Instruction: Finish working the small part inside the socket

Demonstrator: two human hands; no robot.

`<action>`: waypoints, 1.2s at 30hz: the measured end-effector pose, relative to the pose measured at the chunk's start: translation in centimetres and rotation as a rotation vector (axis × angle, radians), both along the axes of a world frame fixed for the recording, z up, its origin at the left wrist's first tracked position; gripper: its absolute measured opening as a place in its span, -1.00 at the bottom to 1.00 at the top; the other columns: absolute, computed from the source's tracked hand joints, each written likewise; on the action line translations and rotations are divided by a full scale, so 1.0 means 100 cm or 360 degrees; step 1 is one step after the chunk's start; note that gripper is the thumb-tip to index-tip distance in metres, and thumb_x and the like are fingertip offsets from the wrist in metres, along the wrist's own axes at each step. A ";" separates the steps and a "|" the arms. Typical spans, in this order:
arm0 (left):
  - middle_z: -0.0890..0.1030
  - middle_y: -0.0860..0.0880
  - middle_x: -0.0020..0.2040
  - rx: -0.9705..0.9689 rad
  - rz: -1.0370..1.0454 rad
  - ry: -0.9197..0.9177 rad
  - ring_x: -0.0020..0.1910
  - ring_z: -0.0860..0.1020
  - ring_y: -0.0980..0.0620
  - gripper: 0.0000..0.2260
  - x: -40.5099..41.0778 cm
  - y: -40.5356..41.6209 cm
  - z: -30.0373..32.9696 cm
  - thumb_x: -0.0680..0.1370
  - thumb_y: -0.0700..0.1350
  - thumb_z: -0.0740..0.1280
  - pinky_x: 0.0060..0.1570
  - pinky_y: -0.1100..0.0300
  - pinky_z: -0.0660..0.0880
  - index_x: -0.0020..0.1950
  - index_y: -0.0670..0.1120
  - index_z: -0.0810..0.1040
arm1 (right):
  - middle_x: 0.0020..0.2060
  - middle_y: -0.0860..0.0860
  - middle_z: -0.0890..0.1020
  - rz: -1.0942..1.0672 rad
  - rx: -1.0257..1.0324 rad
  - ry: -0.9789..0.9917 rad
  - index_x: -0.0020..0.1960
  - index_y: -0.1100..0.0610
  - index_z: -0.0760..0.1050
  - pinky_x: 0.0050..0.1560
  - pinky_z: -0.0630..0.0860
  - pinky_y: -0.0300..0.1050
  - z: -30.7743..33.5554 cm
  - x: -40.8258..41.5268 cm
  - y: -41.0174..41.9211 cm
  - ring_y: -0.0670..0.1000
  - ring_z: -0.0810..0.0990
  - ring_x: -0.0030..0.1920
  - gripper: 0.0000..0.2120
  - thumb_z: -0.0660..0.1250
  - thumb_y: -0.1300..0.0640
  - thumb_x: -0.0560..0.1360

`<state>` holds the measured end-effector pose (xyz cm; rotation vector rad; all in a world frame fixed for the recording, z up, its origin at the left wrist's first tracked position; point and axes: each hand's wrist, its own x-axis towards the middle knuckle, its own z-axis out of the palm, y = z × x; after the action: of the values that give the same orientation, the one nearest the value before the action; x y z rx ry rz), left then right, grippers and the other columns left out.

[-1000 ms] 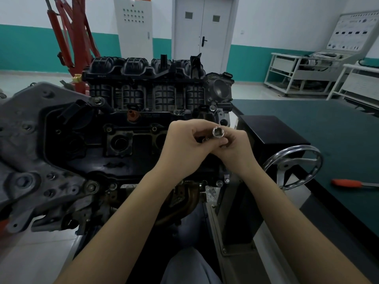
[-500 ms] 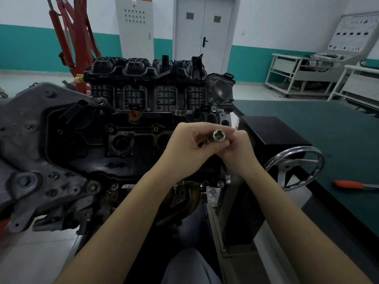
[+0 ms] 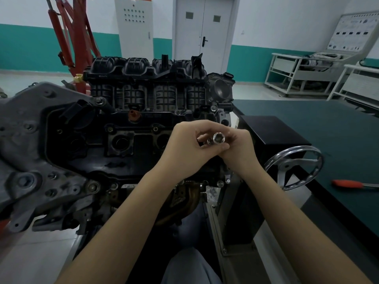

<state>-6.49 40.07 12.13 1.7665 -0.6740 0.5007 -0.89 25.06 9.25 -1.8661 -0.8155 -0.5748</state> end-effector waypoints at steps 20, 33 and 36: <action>0.70 -0.17 -0.03 -0.0149 -0.0167 0.0123 0.02 0.67 -0.05 -0.78 0.001 0.003 0.002 0.44 -0.43 0.42 0.13 0.03 0.57 0.05 -0.25 0.65 | -0.13 -0.19 0.62 0.0159 0.0106 0.0038 0.15 0.17 0.51 -0.08 0.48 -0.43 -0.001 0.002 0.002 -0.32 0.61 -0.10 -0.62 0.39 0.39 0.37; 0.71 -0.05 -0.09 -0.0090 -0.0016 0.0035 -0.03 0.67 0.06 -0.77 0.001 0.001 0.002 0.38 -0.35 0.52 0.08 0.13 0.59 -0.01 -0.16 0.67 | -0.19 -0.02 0.69 0.0210 0.0150 0.0171 0.00 0.30 0.62 -0.09 0.53 -0.31 0.002 0.003 -0.003 -0.17 0.66 -0.15 -0.76 0.41 0.47 0.37; 0.70 0.06 -0.18 -0.0125 0.0098 -0.0003 -0.13 0.67 0.16 -0.78 0.000 0.000 0.001 0.33 -0.29 0.56 -0.04 0.27 0.58 -0.11 -0.05 0.68 | -0.18 0.02 0.68 0.0206 0.0178 0.0165 -0.01 0.31 0.61 -0.08 0.53 -0.28 0.002 0.002 -0.003 -0.15 0.66 -0.14 -0.78 0.44 0.45 0.36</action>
<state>-6.44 40.04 12.22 1.7168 -0.5951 0.5638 -0.70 24.76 9.40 -1.7129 -0.8124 -0.4300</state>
